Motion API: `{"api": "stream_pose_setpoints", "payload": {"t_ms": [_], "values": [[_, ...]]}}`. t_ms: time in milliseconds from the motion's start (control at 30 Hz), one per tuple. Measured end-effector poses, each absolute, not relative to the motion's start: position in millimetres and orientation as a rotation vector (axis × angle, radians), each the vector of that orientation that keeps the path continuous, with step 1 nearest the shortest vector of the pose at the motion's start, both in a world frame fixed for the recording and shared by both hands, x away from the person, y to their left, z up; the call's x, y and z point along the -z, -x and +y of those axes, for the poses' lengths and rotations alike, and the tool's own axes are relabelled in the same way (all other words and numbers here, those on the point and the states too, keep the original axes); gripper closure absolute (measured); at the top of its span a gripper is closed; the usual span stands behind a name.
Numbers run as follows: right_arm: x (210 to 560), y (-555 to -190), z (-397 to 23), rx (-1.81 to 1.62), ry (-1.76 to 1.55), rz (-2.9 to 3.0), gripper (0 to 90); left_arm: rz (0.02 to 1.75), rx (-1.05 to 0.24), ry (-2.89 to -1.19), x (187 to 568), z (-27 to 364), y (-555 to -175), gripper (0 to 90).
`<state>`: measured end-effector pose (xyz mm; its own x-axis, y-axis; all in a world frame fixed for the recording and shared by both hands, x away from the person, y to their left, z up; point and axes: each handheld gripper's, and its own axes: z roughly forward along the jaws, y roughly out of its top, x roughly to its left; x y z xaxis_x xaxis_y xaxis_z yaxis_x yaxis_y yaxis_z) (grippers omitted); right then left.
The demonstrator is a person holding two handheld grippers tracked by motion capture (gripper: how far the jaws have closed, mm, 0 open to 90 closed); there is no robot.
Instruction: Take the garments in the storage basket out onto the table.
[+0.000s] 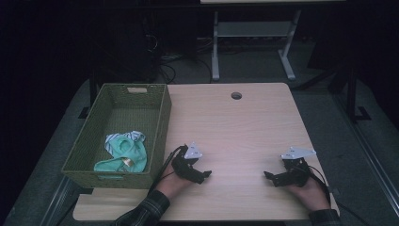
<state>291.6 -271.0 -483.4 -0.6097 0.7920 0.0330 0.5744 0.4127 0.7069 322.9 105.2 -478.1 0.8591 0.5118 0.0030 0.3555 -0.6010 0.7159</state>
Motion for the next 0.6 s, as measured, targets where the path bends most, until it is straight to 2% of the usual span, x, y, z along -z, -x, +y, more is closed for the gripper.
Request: {"api": "stream_pose_setpoints", "payload": {"t_ms": [600], "values": [[483.2, -291.6, -270.7, -1.002, -1.193, 2.371, 2.4, 0.653, -0.238, -2.312, 473.1, 105.2, -328.4, 13.2]]}}
